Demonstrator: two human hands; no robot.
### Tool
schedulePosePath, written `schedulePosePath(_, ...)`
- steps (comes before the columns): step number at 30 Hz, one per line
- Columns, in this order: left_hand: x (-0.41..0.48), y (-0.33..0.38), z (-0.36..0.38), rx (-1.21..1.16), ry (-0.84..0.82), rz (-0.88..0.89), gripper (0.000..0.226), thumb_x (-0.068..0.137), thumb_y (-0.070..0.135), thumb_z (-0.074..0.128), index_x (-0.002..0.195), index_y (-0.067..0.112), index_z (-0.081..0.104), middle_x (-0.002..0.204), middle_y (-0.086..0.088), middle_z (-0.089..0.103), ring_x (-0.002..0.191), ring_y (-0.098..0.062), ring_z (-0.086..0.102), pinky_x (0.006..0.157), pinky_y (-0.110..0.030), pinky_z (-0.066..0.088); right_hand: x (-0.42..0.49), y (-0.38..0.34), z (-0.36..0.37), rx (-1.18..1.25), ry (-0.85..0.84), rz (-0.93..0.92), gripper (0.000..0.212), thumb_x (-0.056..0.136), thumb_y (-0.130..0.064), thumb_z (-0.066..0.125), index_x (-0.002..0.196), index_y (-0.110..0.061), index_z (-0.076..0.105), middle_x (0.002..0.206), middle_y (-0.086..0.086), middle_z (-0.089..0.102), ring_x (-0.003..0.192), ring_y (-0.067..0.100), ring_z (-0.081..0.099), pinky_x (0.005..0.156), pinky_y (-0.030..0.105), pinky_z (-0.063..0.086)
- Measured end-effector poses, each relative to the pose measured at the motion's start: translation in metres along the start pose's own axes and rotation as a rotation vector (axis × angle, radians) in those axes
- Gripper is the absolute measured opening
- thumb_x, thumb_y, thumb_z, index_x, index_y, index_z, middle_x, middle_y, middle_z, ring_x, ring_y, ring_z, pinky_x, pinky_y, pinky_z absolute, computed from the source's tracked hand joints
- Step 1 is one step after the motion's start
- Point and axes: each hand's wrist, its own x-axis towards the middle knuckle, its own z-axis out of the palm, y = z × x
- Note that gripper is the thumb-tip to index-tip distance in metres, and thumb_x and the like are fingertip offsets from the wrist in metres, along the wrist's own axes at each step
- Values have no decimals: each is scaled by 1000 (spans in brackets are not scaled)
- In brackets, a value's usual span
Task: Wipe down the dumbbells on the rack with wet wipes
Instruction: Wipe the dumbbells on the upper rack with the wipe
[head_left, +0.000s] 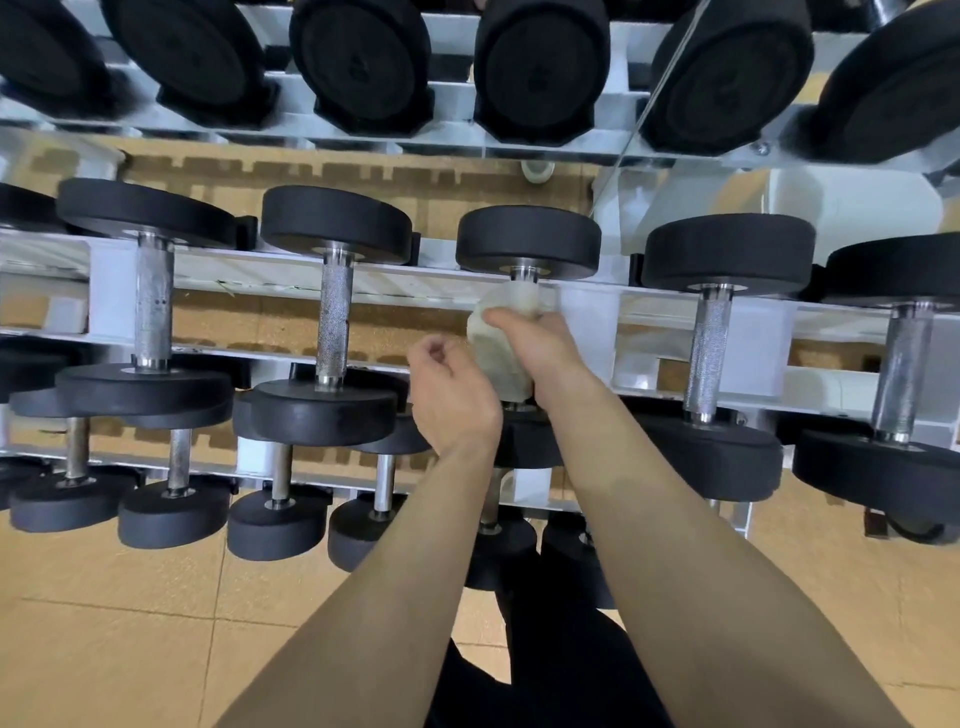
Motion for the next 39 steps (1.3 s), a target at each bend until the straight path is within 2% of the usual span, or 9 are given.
schedulePosePath(8, 3, 1, 1, 23, -9, 44, 14, 104, 29, 41, 105, 26, 54, 101, 5, 64, 94, -21, 60, 86, -38, 45, 39, -2, -7, 298, -319, 105, 25, 81, -24, 84, 101, -14, 75, 100, 9, 76, 93, 26, 73, 92, 42, 59)
schedulePosePath(12, 1, 3, 1, 20, -15, 48, 15, 104, 29, 40, 104, 24, 54, 99, 4, 65, 91, -21, 60, 85, -39, 46, 43, -6, -8, 385, -371, 97, 12, 86, -24, 79, 90, -16, 71, 73, 2, 70, 67, 18, 69, 67, 32, 58)
schedulePosePath(14, 1, 4, 1, 21, -17, 40, 13, 103, 28, 41, 102, 25, 53, 98, 4, 64, 91, -21, 59, 85, -40, 46, 43, -9, -7, 383, -320, 88, 14, 85, -22, 80, 90, -15, 70, 70, 2, 70, 64, 19, 68, 61, 30, 57)
schedulePosePath(17, 0, 5, 0, 15, -17, 33, 11, 103, 28, 41, 100, 27, 52, 97, 4, 62, 92, -23, 58, 87, -40, 45, 46, -12, 3, 280, -76, 0, 32, 72, -23, 87, 98, -13, 69, 87, 6, 74, 85, 26, 72, 79, 40, 61)
schedulePosePath(22, -2, 7, -2, 4, -1, 49, 14, 103, 30, 41, 95, 27, 51, 93, 8, 60, 89, -21, 57, 87, -41, 45, 34, 4, 14, -266, 215, -212, 36, 86, -34, 74, 110, -9, 63, 106, 6, 70, 98, 26, 66, 81, 31, 52)
schedulePosePath(26, -2, 7, -2, 12, -4, 55, 14, 103, 29, 41, 97, 25, 53, 95, 5, 61, 89, -22, 56, 87, -42, 45, 25, 27, -2, -310, 4, -131, 28, 81, -31, 82, 95, -13, 66, 88, 2, 71, 80, 19, 69, 65, 29, 53)
schedulePosePath(32, -2, 7, 0, 25, -17, 37, 17, 104, 32, 39, 100, 24, 54, 95, 8, 61, 90, -20, 57, 85, -40, 44, 35, 21, -15, 148, -432, 144, 34, 81, -9, 80, 112, -2, 69, 101, 12, 76, 94, 26, 75, 75, 36, 61)
schedulePosePath(35, -1, 6, 0, 27, -21, 28, 17, 104, 33, 39, 102, 25, 55, 97, 9, 61, 91, -18, 57, 85, -39, 43, 41, 10, -11, 312, -472, 189, 10, 86, -18, 73, 91, -13, 66, 74, 3, 64, 69, 18, 65, 65, 31, 58)
schedulePosePath(39, -2, 6, 0, 15, -24, 31, 17, 104, 31, 40, 100, 25, 55, 96, 8, 62, 88, -17, 57, 86, -41, 46, 49, 6, -10, 397, -413, 143, 17, 88, -24, 71, 73, -17, 67, 59, -4, 61, 52, 11, 57, 57, 26, 50)
